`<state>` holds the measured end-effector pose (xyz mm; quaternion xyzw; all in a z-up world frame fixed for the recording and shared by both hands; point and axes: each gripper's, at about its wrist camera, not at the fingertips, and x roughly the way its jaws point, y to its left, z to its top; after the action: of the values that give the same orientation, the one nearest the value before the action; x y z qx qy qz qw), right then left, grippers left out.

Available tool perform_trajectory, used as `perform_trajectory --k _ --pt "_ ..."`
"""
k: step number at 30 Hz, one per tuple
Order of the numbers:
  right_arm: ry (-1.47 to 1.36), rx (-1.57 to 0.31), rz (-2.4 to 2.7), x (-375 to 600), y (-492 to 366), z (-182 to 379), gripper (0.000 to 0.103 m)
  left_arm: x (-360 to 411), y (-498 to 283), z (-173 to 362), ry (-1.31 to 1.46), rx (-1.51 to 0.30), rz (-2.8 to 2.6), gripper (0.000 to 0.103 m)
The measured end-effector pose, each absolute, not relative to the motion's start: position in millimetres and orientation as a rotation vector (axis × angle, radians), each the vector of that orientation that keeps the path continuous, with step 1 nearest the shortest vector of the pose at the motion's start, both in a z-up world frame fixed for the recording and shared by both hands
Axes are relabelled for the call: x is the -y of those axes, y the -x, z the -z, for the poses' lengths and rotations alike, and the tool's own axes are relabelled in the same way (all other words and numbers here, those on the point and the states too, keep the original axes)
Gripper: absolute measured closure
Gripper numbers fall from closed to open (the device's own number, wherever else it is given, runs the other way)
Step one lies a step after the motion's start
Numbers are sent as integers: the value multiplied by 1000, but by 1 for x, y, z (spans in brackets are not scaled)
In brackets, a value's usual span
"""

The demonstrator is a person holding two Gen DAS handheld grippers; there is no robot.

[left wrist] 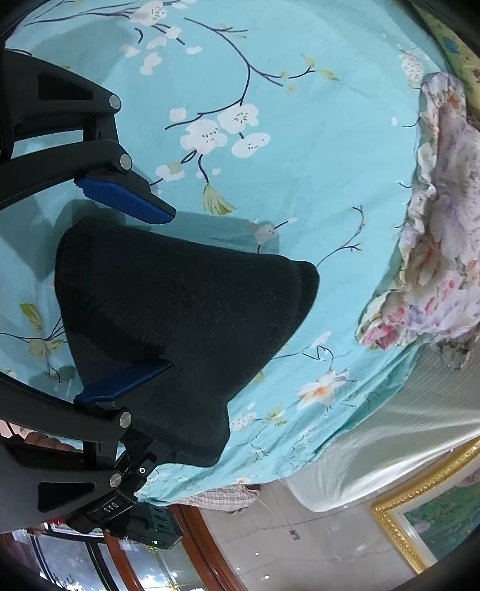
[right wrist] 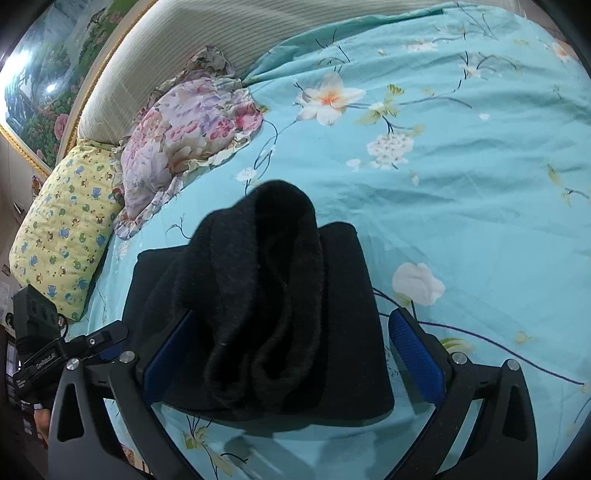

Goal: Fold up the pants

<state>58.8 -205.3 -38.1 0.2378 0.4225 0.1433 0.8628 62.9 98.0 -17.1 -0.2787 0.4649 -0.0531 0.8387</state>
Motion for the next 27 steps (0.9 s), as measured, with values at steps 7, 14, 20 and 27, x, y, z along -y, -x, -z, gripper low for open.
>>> perform_trajectory --k 7,14,20,27 --pt "-534 -902 -328 210 -60 53 29 -93 -73 26 589 -1006 117 25" --pt "-642 -889 -387 230 -57 66 56 -89 -86 37 597 -1032 121 24" --pt "-669 -878 -413 233 -58 69 58 -86 -93 43 590 -1022 131 35" --pt "-688 -859 -431 234 -56 70 59 -79 -92 34 550 -996 159 65"
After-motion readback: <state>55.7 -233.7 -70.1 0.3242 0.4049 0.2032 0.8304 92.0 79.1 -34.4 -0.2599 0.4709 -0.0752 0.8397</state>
